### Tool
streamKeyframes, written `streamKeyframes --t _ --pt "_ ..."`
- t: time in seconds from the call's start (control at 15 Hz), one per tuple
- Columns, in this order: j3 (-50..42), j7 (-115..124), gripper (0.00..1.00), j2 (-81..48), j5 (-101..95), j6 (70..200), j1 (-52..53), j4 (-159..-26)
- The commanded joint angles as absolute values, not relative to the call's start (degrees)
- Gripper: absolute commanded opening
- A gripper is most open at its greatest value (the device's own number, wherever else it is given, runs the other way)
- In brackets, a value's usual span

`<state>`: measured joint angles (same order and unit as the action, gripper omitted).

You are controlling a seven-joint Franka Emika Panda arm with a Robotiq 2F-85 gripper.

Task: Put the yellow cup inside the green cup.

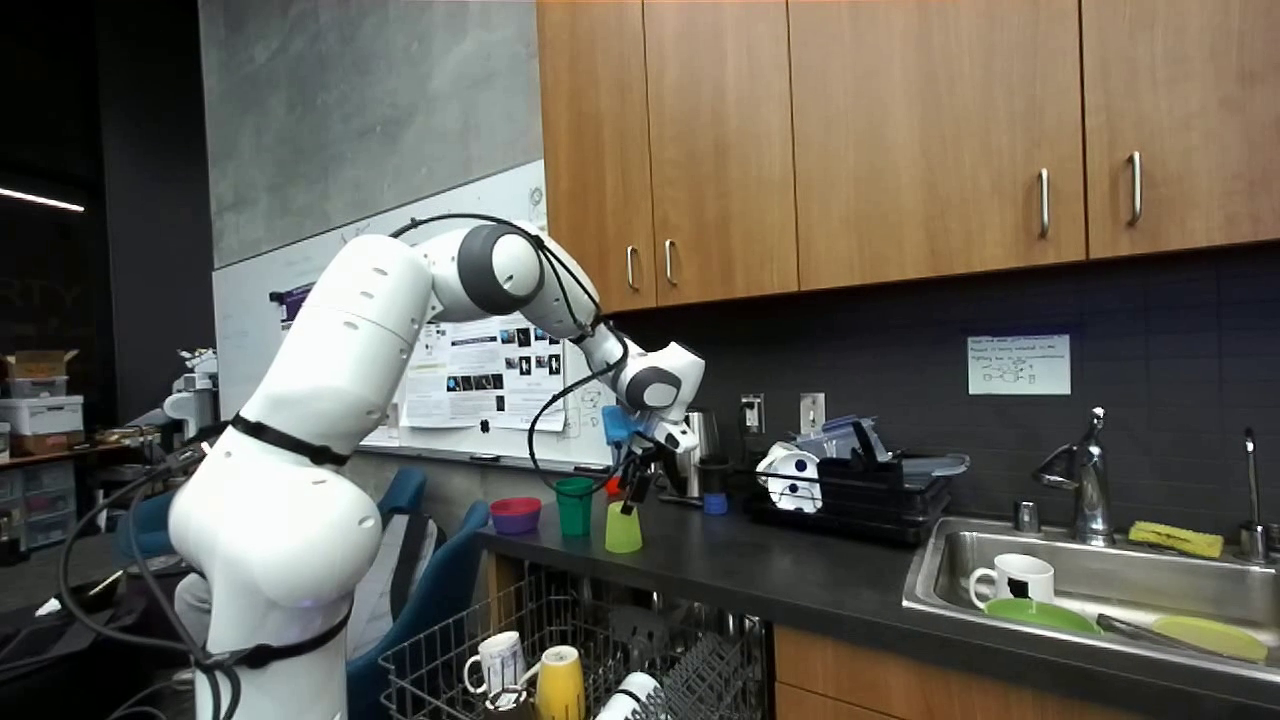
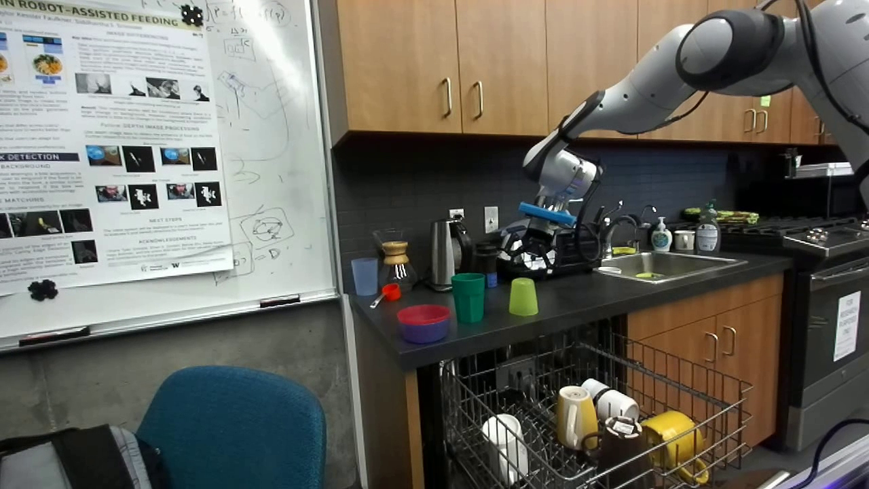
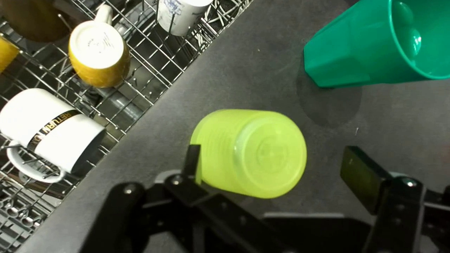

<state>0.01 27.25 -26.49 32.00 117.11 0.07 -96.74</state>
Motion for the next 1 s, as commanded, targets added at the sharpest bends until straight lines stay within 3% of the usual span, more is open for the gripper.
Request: streamKeyframes --t 0.0,0.33,0.4,0.6,0.87,0.93 --pt "0.3 27.9 1.00 -26.6 32.8 117.2 -0.2 -97.0" --pt "0.9 27.6 0.99 -27.3 32.1 116.6 0.5 -96.9" --pt "1.0 27.5 0.75 -27.6 32.1 116.4 0.6 -96.6" --pt "1.2 27.9 0.67 -28.1 31.2 115.8 1.3 -95.7" --pt "1.2 27.9 0.34 -28.2 30.5 115.4 1.7 -95.6" --pt "1.2 27.7 0.77 -28.2 30.4 115.1 1.7 -95.7"
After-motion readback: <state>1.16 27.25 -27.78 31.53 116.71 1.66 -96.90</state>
